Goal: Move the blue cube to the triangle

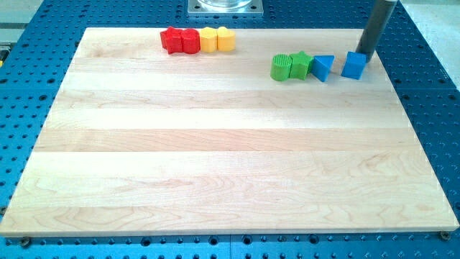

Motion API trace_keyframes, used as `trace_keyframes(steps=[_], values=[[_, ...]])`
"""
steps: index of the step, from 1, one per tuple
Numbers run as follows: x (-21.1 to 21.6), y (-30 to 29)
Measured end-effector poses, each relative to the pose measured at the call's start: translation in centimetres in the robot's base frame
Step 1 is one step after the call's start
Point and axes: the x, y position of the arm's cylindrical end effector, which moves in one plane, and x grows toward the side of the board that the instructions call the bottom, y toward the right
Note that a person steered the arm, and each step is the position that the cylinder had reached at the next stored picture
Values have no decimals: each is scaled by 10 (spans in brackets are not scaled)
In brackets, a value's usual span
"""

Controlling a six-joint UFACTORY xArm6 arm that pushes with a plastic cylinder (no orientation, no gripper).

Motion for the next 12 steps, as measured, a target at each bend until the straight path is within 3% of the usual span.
trace_keyframes(steps=[2,4,6,7,10,12], values=[[12,-30],[-26,48],[67,35],[57,7],[55,-6],[95,-5]])
